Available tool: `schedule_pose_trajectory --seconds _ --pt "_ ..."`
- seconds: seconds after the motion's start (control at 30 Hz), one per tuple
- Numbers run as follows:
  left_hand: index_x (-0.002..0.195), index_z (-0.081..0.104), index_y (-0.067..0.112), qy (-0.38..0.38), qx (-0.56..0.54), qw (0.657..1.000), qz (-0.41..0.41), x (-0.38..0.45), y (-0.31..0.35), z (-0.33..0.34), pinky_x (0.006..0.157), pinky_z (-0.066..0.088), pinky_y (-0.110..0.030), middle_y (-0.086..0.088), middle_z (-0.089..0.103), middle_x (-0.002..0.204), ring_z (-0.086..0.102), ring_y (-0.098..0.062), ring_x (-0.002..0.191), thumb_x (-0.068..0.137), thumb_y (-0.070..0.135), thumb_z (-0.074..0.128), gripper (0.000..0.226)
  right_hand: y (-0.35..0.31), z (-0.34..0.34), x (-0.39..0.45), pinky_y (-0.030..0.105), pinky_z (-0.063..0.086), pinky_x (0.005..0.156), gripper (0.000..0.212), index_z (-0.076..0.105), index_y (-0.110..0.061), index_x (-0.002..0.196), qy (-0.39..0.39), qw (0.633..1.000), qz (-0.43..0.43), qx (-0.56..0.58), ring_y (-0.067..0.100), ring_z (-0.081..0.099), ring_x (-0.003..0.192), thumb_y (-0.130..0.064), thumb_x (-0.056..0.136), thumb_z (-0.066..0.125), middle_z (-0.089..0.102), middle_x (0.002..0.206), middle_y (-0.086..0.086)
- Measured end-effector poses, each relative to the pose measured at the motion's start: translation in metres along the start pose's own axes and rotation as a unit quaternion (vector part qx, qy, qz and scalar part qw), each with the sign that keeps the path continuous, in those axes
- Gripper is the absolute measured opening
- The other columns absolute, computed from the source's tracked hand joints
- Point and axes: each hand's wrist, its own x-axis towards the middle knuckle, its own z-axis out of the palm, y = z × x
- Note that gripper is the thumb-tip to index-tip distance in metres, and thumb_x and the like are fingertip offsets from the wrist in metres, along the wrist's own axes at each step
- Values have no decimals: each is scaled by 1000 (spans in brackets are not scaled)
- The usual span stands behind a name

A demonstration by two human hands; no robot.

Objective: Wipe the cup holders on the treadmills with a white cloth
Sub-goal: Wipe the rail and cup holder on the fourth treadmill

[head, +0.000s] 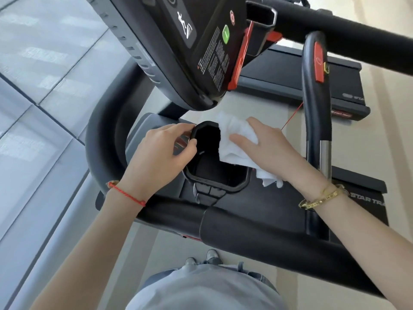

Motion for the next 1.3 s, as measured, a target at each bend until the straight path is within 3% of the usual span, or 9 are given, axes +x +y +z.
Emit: schedule_pose_trajectory --seconds 0.13,0.3,0.47,0.57,0.77,0.87,1.0,1.1,1.3 --pt "123 68 25 -16 2 1000 -3 5 -1 0 68 42 -2 23 60 85 61 10 75 93 29 60 31 2 14 -32 28 33 51 36 41 -14 102 36 997 56 45 13 47 61 -49 97 45 48 74 0" --pt "125 66 23 -24 -1 1000 10 8 -1 1 77 47 -5 14 66 93 64 1 77 94 28 59 32 1 24 -56 36 52 67 41 39 -16 111 6 987 120 104 19 63 80 -54 96 43 57 97 2" --pt "127 65 18 -39 15 999 23 6 -2 1 71 38 4 9 65 93 62 -4 74 96 24 57 32 -8 15 -22 31 28 51 35 40 -11 101 63 996 63 21 15 44 63 -46 99 42 45 74 0" --pt "127 65 17 -46 20 998 26 8 -2 -1 71 37 4 9 63 93 62 -7 77 96 23 57 33 -9 11 -15 31 27 52 35 42 -9 110 54 998 42 -1 15 42 63 -42 100 44 44 72 0" --pt "129 64 19 -46 8 998 34 7 -2 0 82 56 -27 6 68 99 66 -9 81 95 26 56 35 -3 11 -40 30 30 52 33 36 -13 102 17 997 65 33 15 44 61 -43 97 48 45 76 0" --pt "131 62 21 -47 1 999 27 7 -2 0 81 55 -25 8 67 101 66 -8 82 95 30 54 38 0 -4 -48 28 35 55 40 41 -17 107 -14 997 74 11 11 51 70 -54 94 48 53 88 -1" --pt "131 62 25 -41 10 999 16 6 -3 1 69 40 -5 16 59 96 61 2 74 96 31 57 36 6 -15 -54 26 36 68 43 38 -29 120 9 998 0 -57 6 49 90 -61 92 38 45 113 -13" --pt "131 62 26 -43 -2 999 13 6 -4 0 70 38 -3 18 57 96 59 6 76 96 32 57 36 4 -18 -54 28 39 84 49 37 -29 133 36 986 -105 -124 7 43 109 -59 94 33 37 124 -14" --pt "128 63 25 -44 -9 998 33 9 -8 1 73 41 -2 21 59 97 58 11 77 94 28 60 35 -4 -17 -29 34 45 85 56 40 -25 147 -5 901 -319 -293 19 37 106 -53 98 34 44 140 -4"
